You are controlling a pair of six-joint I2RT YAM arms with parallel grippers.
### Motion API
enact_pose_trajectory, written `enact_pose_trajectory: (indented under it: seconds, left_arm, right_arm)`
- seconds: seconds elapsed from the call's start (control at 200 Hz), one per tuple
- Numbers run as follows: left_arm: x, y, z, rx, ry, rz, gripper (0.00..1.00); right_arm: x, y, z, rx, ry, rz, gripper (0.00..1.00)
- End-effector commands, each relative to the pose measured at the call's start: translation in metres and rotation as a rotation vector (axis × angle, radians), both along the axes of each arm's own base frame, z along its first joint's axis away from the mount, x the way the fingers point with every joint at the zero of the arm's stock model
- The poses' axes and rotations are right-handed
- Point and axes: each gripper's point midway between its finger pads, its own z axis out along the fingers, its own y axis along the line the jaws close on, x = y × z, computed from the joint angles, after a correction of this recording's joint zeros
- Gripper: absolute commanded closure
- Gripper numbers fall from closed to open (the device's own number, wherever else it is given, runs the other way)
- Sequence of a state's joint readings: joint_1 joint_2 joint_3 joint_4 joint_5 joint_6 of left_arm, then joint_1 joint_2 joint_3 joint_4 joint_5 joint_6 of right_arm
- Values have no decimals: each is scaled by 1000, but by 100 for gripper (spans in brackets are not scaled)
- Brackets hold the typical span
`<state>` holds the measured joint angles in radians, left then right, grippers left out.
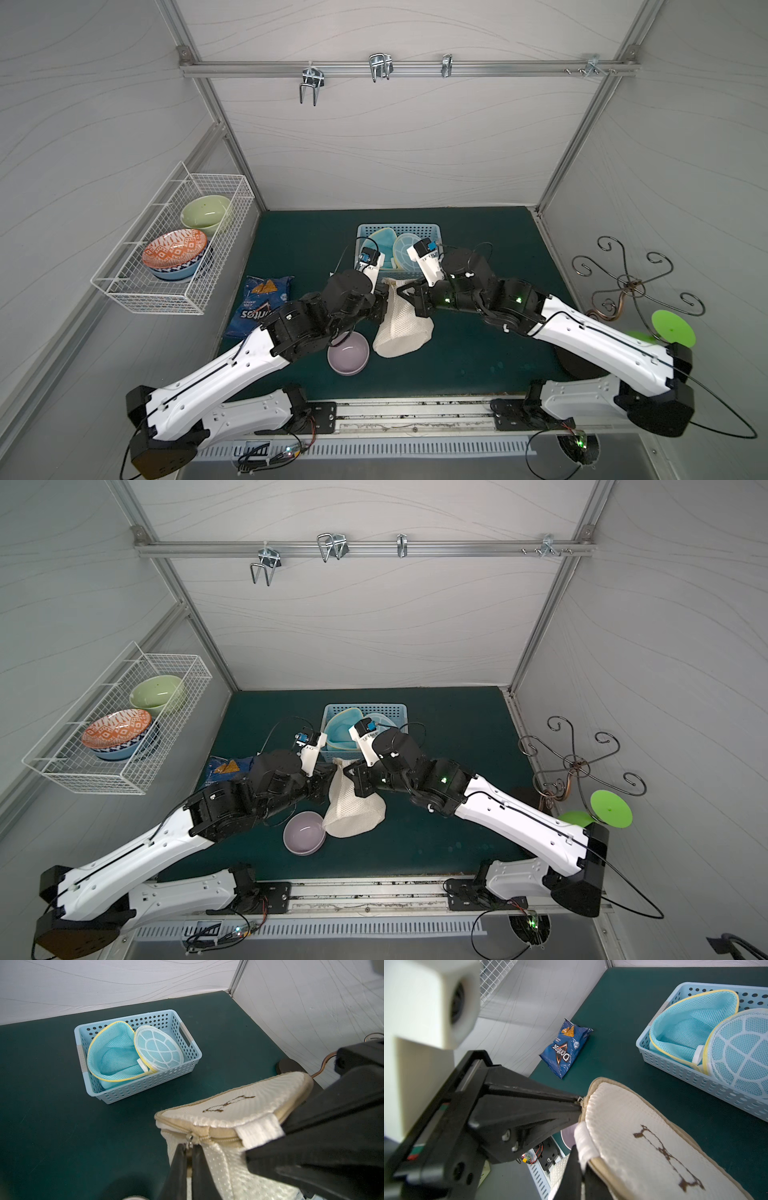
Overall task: Turn the laundry bag inside out
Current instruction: Zip the zipper on the laundry bag.
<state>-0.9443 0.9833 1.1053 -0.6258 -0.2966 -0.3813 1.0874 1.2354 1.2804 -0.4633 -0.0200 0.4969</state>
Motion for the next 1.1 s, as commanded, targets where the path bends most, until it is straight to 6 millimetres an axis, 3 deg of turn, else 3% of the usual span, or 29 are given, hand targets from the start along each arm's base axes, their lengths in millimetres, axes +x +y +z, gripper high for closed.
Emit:
enact_pose_trajectory:
  seconds: [0.0, 0.12, 0.245, 0.39, 0.495, 0.575, 0.635, 0.675, 0.815, 0.895, 0.965, 1.096]
  left_arm:
    - [11, 25, 26, -35, -39, 108, 100]
    - [17, 45, 30, -78, -11, 149, 100]
    - [20, 54, 35, -99, -6, 166, 100]
    - [12, 52, 69, -170, -69, 97, 100]
    - [2, 30, 89, -204, -32, -29, 100]
    - [2, 21, 91, -205, 26, -49, 100]
    - [2, 18, 87, -205, 61, -47, 100]
    - [3, 18, 85, -204, 81, -35, 100]
    - [2, 15, 78, -204, 147, -27, 100]
    - [2, 13, 74, -200, 173, -21, 100]
    - [2, 11, 72, -196, 179, -26, 100]
    - [1, 10, 70, -186, 177, -40, 100]
  right_arm:
    - [-4, -14, 22, 111, -17, 22, 100]
    - [-2, -36, 24, 262, 0, 53, 100]
    - [-4, -51, 20, 295, -12, 47, 100]
    - [8, -67, -9, 276, 46, -25, 100]
    - [9, -56, -14, 224, 73, 24, 100]
    - [11, -51, -9, 206, 57, 42, 82]
    - [11, -50, 0, 197, 11, 59, 58]
    - [10, -52, 8, 183, -38, 60, 52]
    - [-2, -61, 40, 186, -320, 49, 42]
    - [-18, -55, 55, 200, -366, 153, 39]
    - [-24, -39, 57, 178, -399, 224, 41]
    - [-17, -14, 51, 85, -467, 277, 43]
